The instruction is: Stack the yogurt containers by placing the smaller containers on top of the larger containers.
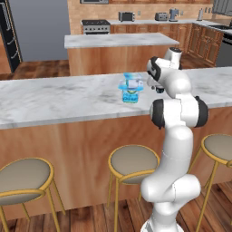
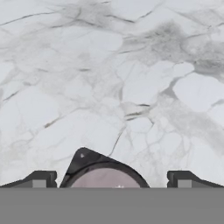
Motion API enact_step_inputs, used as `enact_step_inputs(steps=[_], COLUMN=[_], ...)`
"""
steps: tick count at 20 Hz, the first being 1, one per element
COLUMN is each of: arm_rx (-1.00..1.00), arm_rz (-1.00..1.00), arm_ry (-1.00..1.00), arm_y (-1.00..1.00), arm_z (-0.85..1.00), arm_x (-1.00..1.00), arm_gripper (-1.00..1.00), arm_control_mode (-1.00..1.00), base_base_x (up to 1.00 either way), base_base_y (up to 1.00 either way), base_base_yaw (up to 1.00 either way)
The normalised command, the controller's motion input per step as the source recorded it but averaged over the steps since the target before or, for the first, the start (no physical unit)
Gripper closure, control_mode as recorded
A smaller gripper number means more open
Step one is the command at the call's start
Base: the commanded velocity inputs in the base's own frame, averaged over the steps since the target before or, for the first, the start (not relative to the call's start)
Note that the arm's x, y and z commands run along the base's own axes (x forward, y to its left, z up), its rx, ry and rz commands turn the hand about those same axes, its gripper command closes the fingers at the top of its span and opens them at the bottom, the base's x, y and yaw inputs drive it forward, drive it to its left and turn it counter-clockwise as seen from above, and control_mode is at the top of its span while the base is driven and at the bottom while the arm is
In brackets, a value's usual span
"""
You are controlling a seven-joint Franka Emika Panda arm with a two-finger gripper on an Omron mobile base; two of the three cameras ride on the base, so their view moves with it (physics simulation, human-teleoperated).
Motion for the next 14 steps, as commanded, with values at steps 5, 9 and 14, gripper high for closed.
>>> enact_step_inputs(steps=[5, 9, 14], arm_rx=[0.00, 0.00, 0.00], arm_rz=[0.00, 0.00, 0.00], arm_ry=[0.00, 0.00, 0.00], arm_y=[0.00, 0.00, 0.00], arm_z=[-0.03, 0.00, 0.00], arm_x=[0.07, 0.07, 0.07], arm_gripper=[1.00, 1.00, 1.00], arm_control_mode=[-1.00, -1.00, -1.00], base_base_x=[0.00, 0.00, 0.00], base_base_y=[0.00, 0.00, 0.00], base_base_yaw=[0.00, 0.00, 0.00])
